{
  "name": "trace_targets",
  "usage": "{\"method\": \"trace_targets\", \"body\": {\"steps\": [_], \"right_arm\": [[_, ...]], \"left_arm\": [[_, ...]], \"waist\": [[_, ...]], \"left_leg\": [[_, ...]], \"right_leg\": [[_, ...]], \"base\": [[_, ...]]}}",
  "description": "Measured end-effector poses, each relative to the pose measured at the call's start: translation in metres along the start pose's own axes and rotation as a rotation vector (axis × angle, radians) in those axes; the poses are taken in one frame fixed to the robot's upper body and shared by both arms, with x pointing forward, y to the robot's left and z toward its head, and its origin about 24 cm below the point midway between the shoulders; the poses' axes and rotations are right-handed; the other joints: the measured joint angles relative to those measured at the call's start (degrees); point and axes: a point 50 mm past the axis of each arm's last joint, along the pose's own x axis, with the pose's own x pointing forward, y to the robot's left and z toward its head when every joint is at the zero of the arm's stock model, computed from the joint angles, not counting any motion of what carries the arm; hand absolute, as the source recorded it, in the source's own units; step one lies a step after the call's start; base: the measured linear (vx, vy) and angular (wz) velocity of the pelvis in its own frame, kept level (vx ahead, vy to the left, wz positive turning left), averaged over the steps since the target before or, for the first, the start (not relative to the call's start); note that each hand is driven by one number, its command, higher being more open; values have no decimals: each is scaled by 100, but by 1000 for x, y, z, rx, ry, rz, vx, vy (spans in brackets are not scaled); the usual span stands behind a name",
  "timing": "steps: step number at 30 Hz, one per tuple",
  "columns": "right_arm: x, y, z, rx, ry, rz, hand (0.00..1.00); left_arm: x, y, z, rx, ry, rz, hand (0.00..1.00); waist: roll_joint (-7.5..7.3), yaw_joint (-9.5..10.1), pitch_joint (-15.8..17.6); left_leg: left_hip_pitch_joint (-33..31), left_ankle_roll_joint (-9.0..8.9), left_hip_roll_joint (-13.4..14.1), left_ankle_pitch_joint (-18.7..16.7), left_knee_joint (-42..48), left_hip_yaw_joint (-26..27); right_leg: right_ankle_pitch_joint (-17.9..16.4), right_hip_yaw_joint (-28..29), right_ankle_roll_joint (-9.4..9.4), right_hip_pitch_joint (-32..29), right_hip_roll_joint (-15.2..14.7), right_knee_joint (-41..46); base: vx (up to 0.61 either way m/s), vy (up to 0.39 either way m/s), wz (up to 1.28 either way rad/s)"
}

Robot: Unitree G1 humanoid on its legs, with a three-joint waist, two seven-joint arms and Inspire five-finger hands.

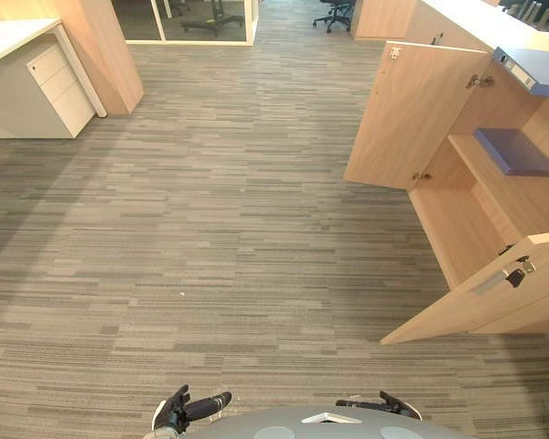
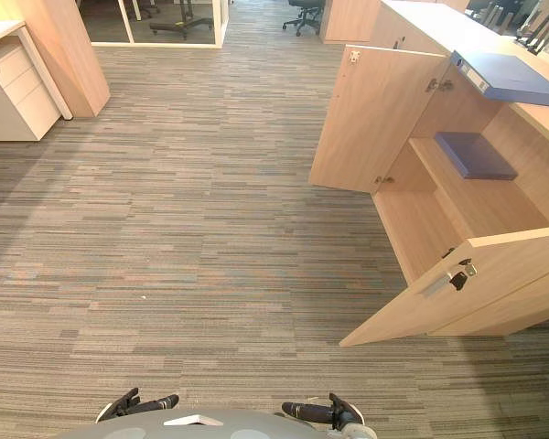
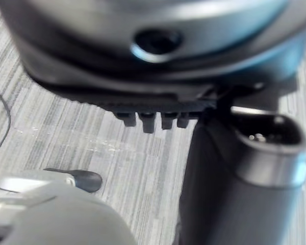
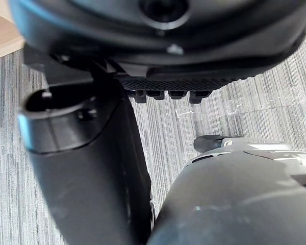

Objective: Walk over to the cabinet, pick up the folder, carry it to the office cabinet, place the folder inside the office cabinet, then close the office cabinet door

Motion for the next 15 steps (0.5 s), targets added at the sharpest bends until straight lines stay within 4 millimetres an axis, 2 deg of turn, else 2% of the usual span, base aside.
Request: {"method": "trace_targets", "body": {"steps": [15], "right_arm": [[1, 1, 4, 26, -10, 1, 100]], "left_arm": [[0, -1, 5, 7, -23, 5, 100]], "waist": [[-16, 2, 95]], "left_leg": [[144, 2, -2, 206, -302, 4]], "right_leg": [[6, -26, -10, -21, 0, -8]], "base": [[-51, -18, 0]]}}
